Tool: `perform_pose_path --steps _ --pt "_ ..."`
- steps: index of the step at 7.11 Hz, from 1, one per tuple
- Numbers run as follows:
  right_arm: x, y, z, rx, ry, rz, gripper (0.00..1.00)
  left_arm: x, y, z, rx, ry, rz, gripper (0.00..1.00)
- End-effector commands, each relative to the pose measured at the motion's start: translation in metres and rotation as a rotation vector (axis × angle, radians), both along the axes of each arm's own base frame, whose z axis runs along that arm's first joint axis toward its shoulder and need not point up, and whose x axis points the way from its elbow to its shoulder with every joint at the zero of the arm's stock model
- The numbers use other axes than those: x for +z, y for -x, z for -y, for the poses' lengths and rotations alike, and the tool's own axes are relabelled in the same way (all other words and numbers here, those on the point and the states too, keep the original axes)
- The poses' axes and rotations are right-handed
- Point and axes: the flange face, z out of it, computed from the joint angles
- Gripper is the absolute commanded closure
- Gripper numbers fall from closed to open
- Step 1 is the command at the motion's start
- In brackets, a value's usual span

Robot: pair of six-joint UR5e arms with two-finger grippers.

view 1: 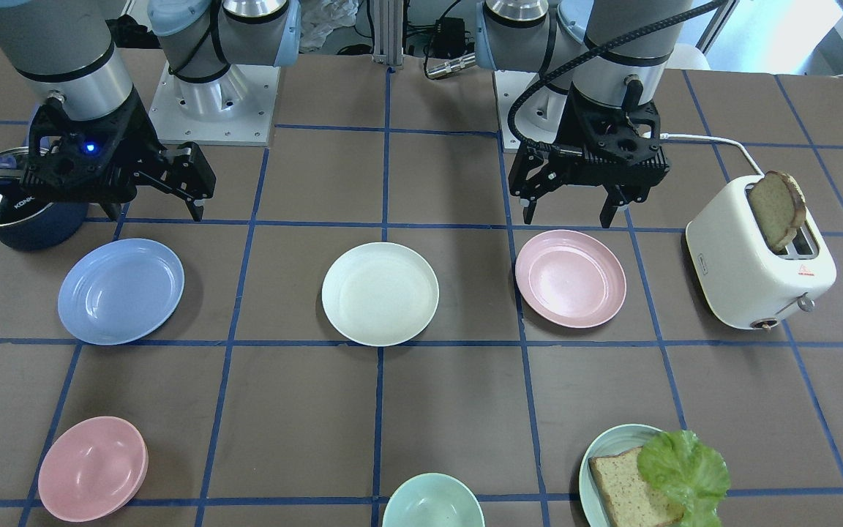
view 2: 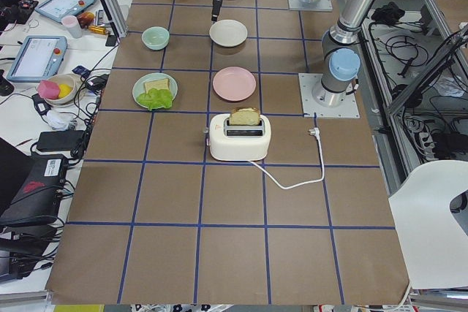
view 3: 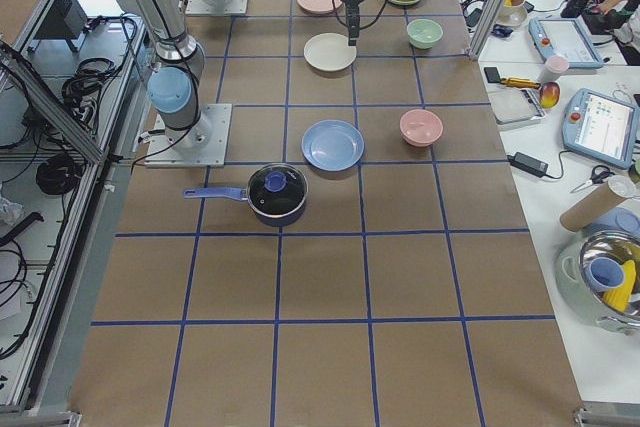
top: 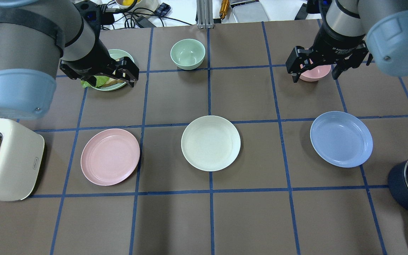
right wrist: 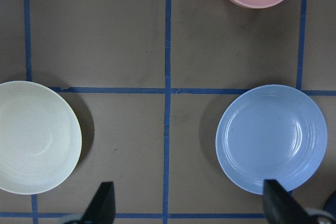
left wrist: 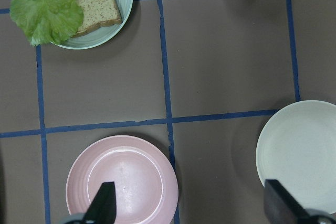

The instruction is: Stack three plates with pink and blue

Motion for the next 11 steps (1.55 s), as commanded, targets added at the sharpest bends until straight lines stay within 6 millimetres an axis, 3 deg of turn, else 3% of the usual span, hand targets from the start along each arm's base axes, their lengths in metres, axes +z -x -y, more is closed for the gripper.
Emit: perform_pose_path --steps 1,7,8,9,11 --pt "0.001 0.0 0.0 0.001 0.002 0.001 0.0 -0.001 0.0 0.001 0.0 -0.001 0.0 0.0" --pt "-0.001 0.0 0.0 0.001 -0.001 0.003 0.0 -0.007 0.001 0.0 -0.001 -0.012 0.002 0.0" --pt "0.0 0.0 0.0 0.001 0.001 0.003 0.0 -0.016 0.001 0.005 0.0 -0.029 0.004 0.0" --pt "-0.001 0.0 0.0 0.001 -0.001 0.003 0.0 -0.033 0.001 0.006 0.005 -0.064 0.007 0.0" --pt "0.0 0.0 0.0 0.001 0.0 0.001 0.0 -0.101 -0.001 -0.006 0.0 -0.082 0.012 0.0"
